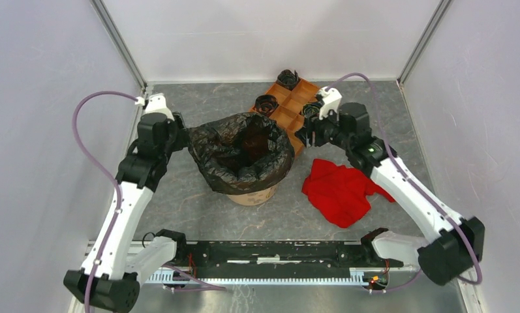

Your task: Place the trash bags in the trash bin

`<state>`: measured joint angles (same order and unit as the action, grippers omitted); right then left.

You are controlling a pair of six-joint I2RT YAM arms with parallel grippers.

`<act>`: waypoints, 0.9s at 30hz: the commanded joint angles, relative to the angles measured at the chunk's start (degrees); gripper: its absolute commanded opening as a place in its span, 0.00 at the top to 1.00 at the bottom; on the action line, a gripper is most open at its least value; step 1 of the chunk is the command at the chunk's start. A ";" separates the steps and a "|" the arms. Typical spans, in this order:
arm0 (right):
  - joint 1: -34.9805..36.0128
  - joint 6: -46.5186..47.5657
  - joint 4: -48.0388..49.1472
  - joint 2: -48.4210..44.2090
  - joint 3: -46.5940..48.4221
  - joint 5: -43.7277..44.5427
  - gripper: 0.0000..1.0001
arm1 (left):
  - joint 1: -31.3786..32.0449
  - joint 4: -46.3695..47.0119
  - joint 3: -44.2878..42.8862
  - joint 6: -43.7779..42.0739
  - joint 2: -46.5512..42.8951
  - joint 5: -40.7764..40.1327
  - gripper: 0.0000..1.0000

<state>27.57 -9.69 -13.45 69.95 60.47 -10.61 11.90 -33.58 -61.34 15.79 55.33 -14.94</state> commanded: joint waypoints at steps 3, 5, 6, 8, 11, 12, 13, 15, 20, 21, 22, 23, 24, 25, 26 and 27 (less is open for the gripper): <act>-6.37 -3.66 6.90 -8.76 -5.73 -14.54 0.29 | -0.47 -6.41 -0.49 6.95 -4.50 -2.19 0.27; -8.57 -6.77 10.59 -9.53 -8.55 -20.28 0.28 | -1.90 -6.76 -0.82 10.54 -5.56 2.10 0.22; -9.64 -9.09 13.92 -10.13 -10.83 -23.14 0.28 | -3.07 -6.41 -0.94 12.45 -6.38 4.72 0.22; -10.87 -16.38 24.86 -11.16 -17.06 -29.50 0.26 | -4.77 -4.28 -0.51 15.79 -8.50 9.16 0.22; -10.87 -25.53 38.83 -10.03 -23.07 -35.29 0.24 | -7.36 -2.17 1.28 19.24 -9.92 14.22 0.24; -10.94 -28.15 42.99 -9.31 -24.75 -36.18 0.25 | -8.19 -1.08 2.34 20.38 -9.83 17.86 0.25; -10.94 -28.79 44.11 -8.53 -25.50 -36.17 0.25 | -9.22 0.18 3.54 21.58 -9.72 21.00 0.27; -10.90 -30.09 46.59 -6.83 -26.37 -37.01 0.28 | -10.74 3.53 6.74 23.84 -10.67 25.76 0.35; -10.86 -32.52 51.77 -5.33 -28.29 -37.43 0.32 | -11.81 5.56 10.57 24.58 -11.13 28.18 0.39; -10.81 -32.45 51.84 -5.22 -28.46 -37.21 0.31 | -11.81 5.72 11.03 24.36 -10.94 27.86 0.40; -10.58 -32.60 52.21 -5.06 -28.60 -37.18 0.30 | -11.81 6.06 11.51 24.15 -10.66 27.54 0.42; -10.28 -32.71 52.70 -4.72 -28.60 -37.13 0.30 | -11.81 6.92 12.08 23.95 -10.45 27.71 0.49; -9.89 -32.70 52.83 -4.31 -28.58 -37.07 0.31 | -11.81 7.49 12.52 23.41 -10.11 27.68 0.55; -9.35 -32.72 52.90 -3.79 -28.45 -36.87 0.32 | -12.65 7.66 12.89 22.72 -9.92 27.37 0.58; -8.89 -32.64 53.09 -3.18 -28.24 -36.85 0.33 | -13.40 7.67 13.10 22.06 -9.61 26.71 0.61; -8.28 -32.61 53.22 -2.42 -27.98 -36.70 0.36 | -13.76 7.65 13.43 21.47 -9.37 26.22 0.62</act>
<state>17.54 -41.21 34.89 65.47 31.99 -46.52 0.03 -30.02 -48.64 37.50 45.52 10.81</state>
